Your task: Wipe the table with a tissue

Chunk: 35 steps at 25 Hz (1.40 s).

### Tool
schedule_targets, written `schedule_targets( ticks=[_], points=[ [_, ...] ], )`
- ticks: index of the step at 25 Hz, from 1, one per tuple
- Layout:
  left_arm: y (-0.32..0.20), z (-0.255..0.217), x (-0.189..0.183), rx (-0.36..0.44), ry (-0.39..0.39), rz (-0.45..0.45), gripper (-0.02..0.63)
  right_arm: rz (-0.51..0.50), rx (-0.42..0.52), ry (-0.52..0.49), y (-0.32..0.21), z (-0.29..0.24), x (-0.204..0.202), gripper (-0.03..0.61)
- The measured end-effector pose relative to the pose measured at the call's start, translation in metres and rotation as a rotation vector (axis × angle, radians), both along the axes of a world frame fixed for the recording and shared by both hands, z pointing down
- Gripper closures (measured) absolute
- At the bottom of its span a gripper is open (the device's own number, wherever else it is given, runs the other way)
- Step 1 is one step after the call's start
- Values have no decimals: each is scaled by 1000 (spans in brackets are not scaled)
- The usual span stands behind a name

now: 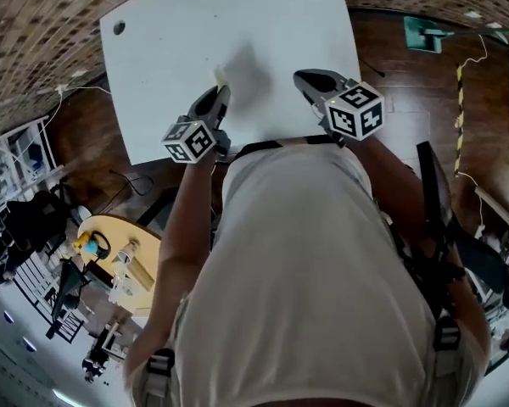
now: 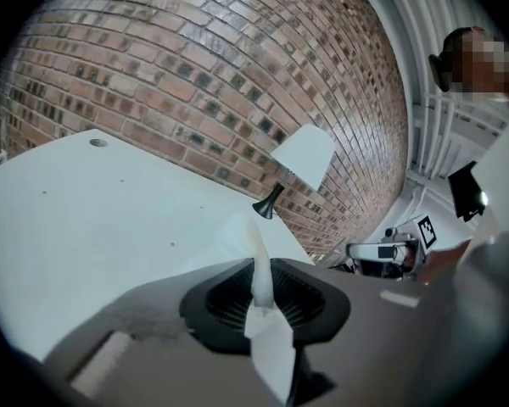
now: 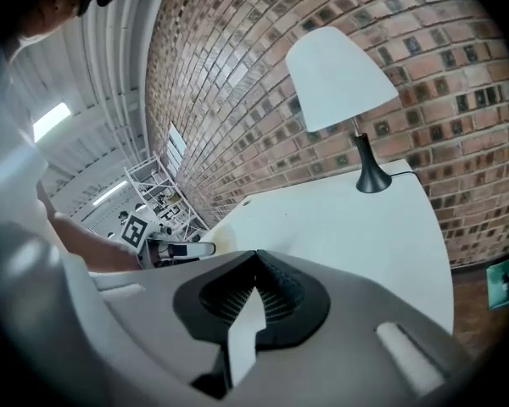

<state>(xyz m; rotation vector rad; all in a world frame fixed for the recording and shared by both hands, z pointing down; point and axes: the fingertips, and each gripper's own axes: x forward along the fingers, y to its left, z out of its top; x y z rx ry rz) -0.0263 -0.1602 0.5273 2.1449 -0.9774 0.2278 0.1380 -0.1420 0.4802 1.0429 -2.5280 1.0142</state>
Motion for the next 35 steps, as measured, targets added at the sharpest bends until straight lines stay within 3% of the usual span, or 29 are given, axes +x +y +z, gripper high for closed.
schedule_targets(
  ticks=[8,16,22,29,35],
  points=[
    [-8,8,-95,18,1,-82,549,-1,-13,32,-2,8,-79,572],
    [-9,11,-161,28,-14,-34,549,80,-9,45,-4,13,-143,572],
    [-19,16,-168,32,-48,34,549,94,21,91,1,5,-162,572],
    [-46,33,-141,0,-159,119,549,116,17,102,1,6,-153,572],
    [-80,47,-116,-40,-268,135,549,131,-8,76,-8,12,-132,572]
  ],
)
